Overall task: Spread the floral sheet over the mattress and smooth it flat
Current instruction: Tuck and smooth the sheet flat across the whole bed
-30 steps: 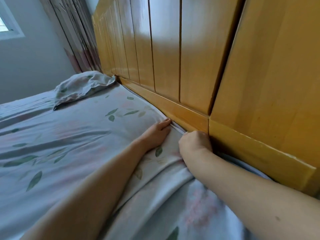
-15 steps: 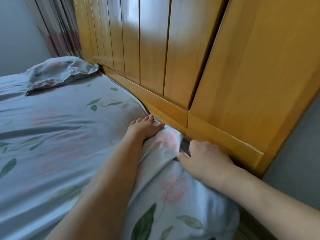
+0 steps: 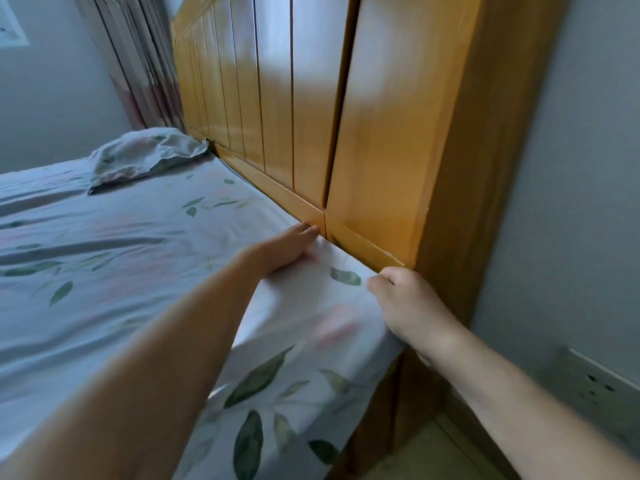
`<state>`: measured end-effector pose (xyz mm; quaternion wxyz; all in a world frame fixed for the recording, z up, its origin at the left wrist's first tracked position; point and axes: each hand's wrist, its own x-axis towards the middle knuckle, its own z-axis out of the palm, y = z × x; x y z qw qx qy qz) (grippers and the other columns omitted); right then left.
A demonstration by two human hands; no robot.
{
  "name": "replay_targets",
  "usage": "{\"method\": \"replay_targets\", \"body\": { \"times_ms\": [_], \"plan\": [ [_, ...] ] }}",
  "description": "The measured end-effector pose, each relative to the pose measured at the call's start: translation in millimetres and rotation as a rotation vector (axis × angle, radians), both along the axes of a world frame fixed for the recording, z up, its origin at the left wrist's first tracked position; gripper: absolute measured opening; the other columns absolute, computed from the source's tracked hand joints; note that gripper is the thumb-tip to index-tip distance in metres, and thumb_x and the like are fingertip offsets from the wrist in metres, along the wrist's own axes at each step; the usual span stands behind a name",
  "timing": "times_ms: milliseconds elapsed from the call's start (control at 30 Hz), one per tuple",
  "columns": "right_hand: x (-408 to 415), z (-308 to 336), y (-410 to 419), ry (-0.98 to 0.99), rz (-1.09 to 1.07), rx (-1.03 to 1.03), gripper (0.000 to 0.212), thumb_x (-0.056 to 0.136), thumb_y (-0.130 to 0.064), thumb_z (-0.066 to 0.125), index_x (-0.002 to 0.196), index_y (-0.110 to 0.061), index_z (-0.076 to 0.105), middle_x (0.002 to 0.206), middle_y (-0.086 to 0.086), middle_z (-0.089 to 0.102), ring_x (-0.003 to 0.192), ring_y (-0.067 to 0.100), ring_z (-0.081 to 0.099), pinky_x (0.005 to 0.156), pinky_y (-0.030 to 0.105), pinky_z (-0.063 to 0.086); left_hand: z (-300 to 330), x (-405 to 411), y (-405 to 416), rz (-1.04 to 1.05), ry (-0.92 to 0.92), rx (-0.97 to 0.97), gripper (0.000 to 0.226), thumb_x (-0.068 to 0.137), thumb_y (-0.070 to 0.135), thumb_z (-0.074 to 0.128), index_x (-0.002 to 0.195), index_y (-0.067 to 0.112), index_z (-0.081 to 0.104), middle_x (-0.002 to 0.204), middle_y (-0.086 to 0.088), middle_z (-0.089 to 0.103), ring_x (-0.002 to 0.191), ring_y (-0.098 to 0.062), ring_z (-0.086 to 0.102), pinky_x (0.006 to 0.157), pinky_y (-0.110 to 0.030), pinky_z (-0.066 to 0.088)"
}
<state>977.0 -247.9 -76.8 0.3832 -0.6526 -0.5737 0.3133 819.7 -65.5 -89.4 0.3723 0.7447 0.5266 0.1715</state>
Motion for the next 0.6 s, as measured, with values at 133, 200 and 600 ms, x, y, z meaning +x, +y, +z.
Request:
{"method": "replay_targets", "body": {
  "times_ms": [133, 200, 600],
  "plan": [
    [9, -7, -3, 0.174, 0.018, -0.008, 0.035, 0.096, -0.030, 0.045, 0.064, -0.017, 0.047, 0.063, 0.006, 0.044, 0.060, 0.019, 0.042, 0.053, 0.030, 0.031, 29, -9, -72, -0.024, 0.031, 0.134, 0.052, 0.096, 0.055, 0.037, 0.139, 0.026, 0.042, 0.143, -0.003, 0.041, 0.114, -0.014, 0.048, 0.089, -0.027, 0.048],
    [10, -8, -4, 0.147, 0.025, 0.007, 0.036, 0.097, -0.033, 0.045, 0.065, -0.016, 0.050, 0.064, 0.005, 0.049, 0.060, 0.018, 0.046, 0.054, 0.029, 0.033, 34, -21, -112, -0.086, 0.263, 0.271, 0.056, 0.085, 0.070, 0.036, 0.125, 0.033, 0.046, 0.134, 0.005, 0.043, 0.114, -0.013, 0.049, 0.095, -0.034, 0.044],
    [19, -39, -25, -0.781, -0.088, 0.293, 0.025, 0.104, -0.025, 0.035, 0.089, -0.017, 0.054, 0.077, -0.001, 0.067, 0.062, 0.013, 0.066, 0.049, 0.022, 0.051, 23, -19, -209, -0.500, 1.192, 0.554, 0.025, 0.096, 0.038, 0.043, 0.095, 0.020, 0.061, 0.087, 0.000, 0.064, 0.081, -0.022, 0.063, 0.075, -0.034, 0.052]
  ]
}}
